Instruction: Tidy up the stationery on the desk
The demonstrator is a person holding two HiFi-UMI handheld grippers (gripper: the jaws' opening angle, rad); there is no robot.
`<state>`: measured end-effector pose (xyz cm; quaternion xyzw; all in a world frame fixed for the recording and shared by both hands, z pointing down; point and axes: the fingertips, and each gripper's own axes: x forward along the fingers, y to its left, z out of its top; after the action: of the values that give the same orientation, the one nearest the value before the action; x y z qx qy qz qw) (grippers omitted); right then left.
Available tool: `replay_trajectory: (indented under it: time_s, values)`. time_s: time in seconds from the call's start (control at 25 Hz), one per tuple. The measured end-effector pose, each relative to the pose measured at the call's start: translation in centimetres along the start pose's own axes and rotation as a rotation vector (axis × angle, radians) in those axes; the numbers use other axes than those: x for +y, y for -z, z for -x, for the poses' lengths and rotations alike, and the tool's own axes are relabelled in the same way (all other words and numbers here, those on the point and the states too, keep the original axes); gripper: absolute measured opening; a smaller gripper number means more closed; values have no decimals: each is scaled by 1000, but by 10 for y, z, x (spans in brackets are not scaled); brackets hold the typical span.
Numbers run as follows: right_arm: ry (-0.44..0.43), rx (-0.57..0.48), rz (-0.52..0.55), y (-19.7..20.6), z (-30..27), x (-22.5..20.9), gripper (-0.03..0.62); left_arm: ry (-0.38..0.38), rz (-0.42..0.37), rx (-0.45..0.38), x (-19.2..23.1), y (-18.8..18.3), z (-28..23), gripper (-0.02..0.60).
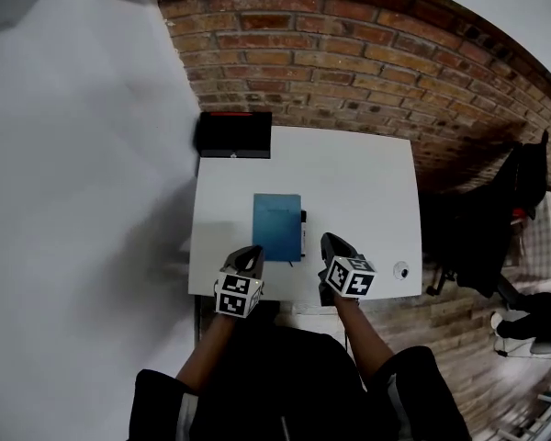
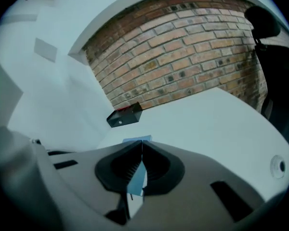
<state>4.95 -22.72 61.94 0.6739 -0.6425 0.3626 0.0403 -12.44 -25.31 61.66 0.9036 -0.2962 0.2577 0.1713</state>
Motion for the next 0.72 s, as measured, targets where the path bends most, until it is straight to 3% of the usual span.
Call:
replay_trajectory:
  time_s: [0.2,0.36,0.72]
  values:
    - [-16,-70,156,0,47,16,23,-6,-46,-44,-41,-5,21,23]
    - [-38,-133,274,-1,89,26,21,-25,-39,-95,-69,-6,40,23]
    - [-75,-264,381,15,177,39,21,-32,-58,-187,-134,-1,89,23]
